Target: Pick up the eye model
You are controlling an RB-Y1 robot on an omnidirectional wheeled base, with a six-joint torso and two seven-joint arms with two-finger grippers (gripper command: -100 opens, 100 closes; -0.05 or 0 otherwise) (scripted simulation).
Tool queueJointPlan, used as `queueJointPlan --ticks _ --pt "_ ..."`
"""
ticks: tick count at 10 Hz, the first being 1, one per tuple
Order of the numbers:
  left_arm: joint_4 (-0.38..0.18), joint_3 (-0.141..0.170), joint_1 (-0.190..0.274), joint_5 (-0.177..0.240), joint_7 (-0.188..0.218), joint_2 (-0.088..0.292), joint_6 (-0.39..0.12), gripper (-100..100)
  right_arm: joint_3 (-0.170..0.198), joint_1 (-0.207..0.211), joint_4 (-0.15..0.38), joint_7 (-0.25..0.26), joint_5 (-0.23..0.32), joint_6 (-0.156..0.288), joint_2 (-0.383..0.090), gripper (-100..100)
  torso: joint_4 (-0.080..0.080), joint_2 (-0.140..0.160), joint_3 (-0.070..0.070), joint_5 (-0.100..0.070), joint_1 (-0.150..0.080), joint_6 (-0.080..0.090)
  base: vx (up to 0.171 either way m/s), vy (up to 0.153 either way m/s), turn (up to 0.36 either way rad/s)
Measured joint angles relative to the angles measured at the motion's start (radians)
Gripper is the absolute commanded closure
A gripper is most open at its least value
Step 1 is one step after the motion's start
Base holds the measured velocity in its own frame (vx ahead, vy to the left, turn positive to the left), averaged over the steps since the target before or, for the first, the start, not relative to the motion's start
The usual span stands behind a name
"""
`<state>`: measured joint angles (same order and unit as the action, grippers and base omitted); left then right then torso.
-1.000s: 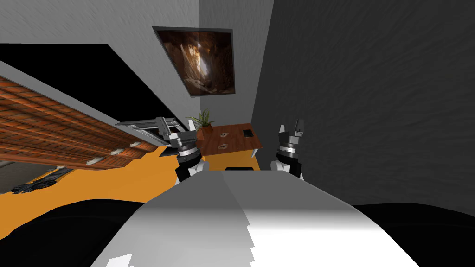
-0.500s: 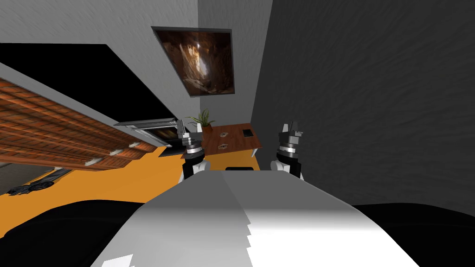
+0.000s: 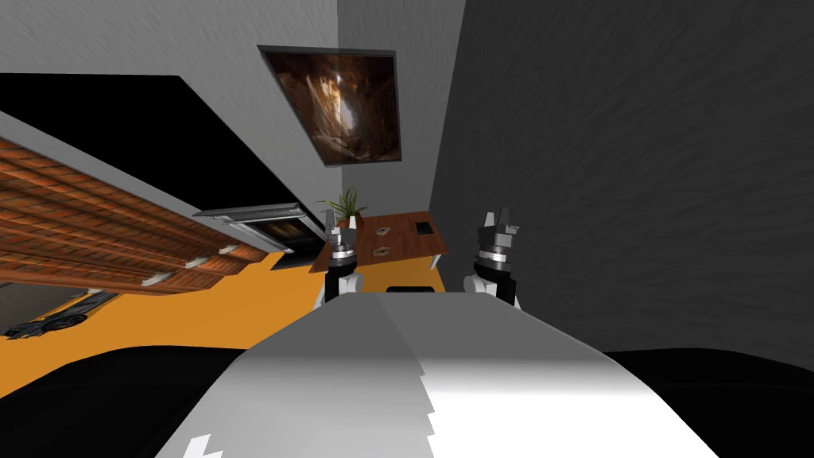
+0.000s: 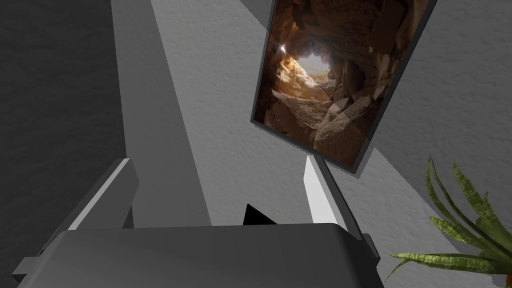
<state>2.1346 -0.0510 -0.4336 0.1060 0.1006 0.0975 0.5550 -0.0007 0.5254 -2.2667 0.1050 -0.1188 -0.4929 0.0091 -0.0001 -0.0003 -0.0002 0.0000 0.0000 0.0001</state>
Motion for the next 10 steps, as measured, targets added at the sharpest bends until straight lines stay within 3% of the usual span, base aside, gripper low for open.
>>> queueJointPlan --ticks 4,10 --pt "-0.159 0.002 0.075 0.008 0.005 0.032 -0.038 -100 0.0 0.0 0.0 0.0 0.0 0.0 0.0 0 0.0 -0.001 0.0 0.0 0.0 0.0 0.004 -0.002 -0.018" --pt "-0.314 0.0 0.137 0.012 0.007 0.056 -0.112 -100 0.0 0.0 0.0 0.0 0.0 0.0 0.0 0 0.0 0.0 0.0 0.0 0.0 0.0 0.007 -0.002 -0.018"
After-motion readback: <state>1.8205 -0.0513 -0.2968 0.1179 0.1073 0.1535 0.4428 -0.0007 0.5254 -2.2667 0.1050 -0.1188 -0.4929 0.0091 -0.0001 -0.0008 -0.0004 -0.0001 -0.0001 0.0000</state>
